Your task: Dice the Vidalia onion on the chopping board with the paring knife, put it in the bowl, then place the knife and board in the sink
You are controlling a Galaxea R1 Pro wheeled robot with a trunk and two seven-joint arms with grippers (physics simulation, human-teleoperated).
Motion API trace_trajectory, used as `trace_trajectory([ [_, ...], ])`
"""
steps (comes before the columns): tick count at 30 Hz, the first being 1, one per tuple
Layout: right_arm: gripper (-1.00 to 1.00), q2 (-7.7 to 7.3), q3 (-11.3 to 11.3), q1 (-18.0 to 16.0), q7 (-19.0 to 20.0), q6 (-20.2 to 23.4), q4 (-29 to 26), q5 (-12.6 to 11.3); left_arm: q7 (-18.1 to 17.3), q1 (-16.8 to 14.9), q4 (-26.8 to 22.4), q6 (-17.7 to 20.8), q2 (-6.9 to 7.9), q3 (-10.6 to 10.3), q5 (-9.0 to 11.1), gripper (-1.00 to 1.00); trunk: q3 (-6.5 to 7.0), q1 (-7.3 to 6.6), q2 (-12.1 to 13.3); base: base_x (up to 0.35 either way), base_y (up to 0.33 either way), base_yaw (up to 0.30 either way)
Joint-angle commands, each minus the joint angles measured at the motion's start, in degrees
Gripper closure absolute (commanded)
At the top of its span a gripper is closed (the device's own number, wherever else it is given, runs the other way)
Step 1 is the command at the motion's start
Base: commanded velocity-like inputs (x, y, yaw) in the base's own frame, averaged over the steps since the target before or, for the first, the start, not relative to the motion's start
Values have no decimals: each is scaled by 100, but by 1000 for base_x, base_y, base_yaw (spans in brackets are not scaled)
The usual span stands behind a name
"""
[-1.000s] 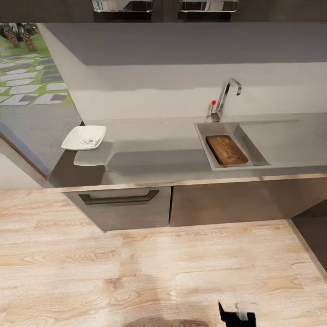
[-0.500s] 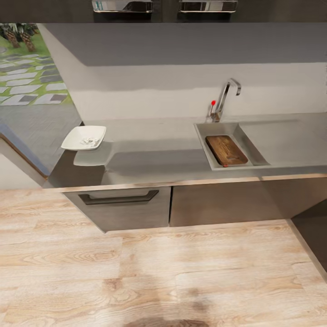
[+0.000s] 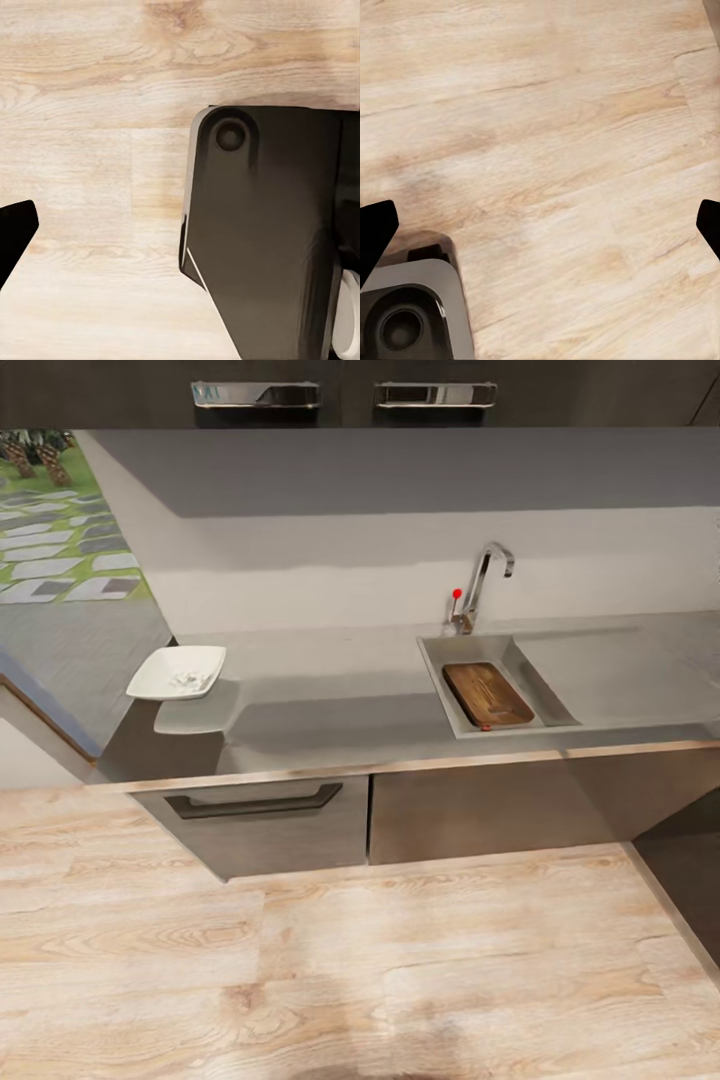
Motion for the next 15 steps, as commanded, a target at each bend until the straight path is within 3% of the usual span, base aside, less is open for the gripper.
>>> trace_trajectory([
  [1,-100,6,-18,-5,-41,-16,13,60,-2,3,-7,-8,-4,10,9,-100,2,4,-9,0,0,-6],
  [15,-100,16,-17,-5,-41,-16,19,59,6,3,0,-10,-4,9,14,-100,128,4,-9,0,0,-1],
])
